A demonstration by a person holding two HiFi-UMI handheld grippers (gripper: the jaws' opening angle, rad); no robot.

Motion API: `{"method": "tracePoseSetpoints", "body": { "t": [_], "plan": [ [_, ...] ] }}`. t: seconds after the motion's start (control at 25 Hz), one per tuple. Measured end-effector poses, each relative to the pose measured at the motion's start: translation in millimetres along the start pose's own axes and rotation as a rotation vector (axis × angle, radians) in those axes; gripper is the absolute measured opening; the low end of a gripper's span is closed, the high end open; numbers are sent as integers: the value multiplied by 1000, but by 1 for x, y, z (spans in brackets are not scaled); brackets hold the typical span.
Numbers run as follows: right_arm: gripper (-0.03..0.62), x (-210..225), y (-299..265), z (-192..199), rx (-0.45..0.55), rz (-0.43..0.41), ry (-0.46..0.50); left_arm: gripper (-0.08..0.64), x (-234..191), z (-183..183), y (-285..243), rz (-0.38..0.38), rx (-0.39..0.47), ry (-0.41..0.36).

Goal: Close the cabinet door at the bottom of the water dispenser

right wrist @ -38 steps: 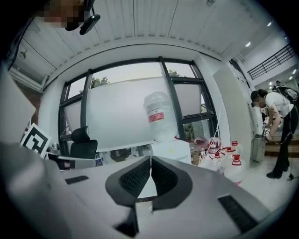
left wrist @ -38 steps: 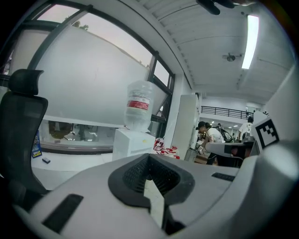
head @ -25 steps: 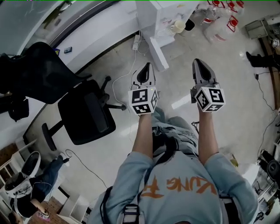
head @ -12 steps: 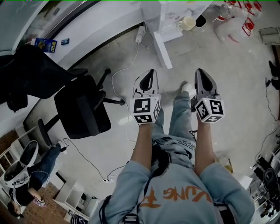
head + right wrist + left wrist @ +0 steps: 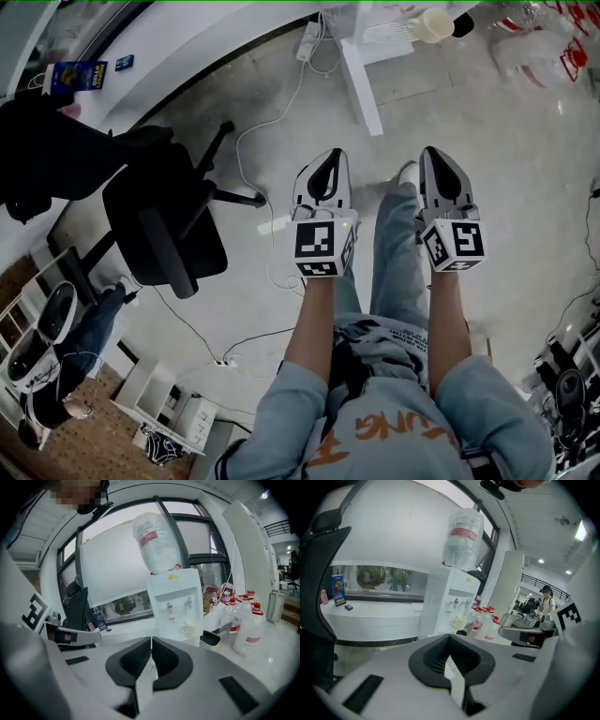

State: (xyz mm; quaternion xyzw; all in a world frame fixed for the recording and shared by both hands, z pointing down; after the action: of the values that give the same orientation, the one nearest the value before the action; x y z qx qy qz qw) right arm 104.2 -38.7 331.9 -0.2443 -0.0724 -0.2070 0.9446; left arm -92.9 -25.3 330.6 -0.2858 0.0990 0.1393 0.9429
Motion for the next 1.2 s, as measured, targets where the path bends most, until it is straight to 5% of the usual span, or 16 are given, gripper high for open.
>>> {"method": "tracePoseSetpoints", "body": {
  "t": [0.52,1.2],
  "plan": [
    [31,5,-30,101,-89,-59,45,11,-8,102,-38,23,-103,-19],
    [31,10,-73,204,-174,-93,81,11,-24,187,-72,31,-194,-46]
  ]
}}
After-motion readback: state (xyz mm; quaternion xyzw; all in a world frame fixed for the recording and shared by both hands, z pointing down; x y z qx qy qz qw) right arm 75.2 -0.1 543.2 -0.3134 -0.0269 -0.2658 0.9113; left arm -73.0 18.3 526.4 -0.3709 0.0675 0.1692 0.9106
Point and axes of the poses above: the fingertips, and each gripper's own axes: y backward along the fingers, x to its right, z out of its underside, the point moved 6 cm from there along y, backward along the fingers, and after that the axes turned 1 degree about x, right-handed, at the moved point
